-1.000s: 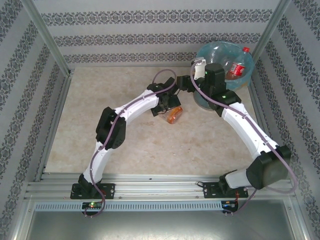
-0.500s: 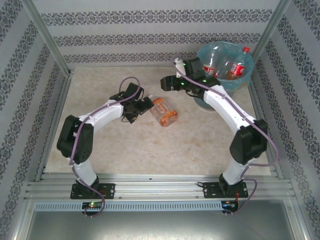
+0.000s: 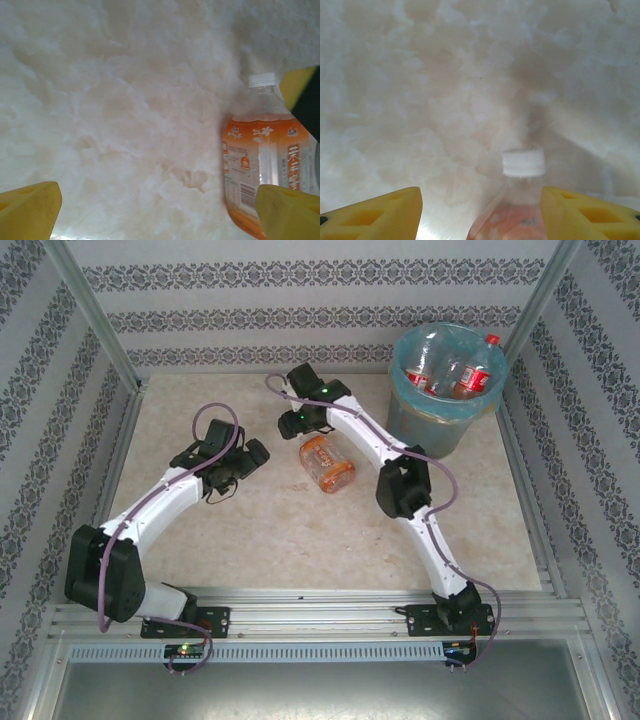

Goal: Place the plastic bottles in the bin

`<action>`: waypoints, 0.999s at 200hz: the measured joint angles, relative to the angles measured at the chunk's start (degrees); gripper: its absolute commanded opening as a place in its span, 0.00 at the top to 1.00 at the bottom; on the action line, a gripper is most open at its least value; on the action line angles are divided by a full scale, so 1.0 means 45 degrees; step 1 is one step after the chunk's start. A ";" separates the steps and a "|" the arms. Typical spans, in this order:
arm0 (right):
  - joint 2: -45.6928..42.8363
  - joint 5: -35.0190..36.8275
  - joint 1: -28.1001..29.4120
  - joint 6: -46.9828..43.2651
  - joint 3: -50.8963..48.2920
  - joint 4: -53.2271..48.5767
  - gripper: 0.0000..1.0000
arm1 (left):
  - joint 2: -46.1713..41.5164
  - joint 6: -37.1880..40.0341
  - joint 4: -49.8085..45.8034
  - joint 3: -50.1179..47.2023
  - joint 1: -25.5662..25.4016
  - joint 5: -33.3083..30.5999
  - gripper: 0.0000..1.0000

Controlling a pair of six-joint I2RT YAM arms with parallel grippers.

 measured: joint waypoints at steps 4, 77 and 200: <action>0.0272 0.0097 0.0000 -0.0063 0.0345 -0.0175 0.35 | -0.0058 0.0039 0.0000 -0.0078 0.0000 -0.0010 0.00; 0.1535 0.0724 0.0019 -0.0889 0.1564 -0.1409 0.44 | -0.0238 0.0185 0.0049 -0.1005 0.0000 -0.0044 0.00; 0.2744 0.0515 0.0015 -0.2103 0.2268 -0.2545 0.56 | 0.0243 0.0165 0.0738 -0.1472 0.0000 0.0092 0.00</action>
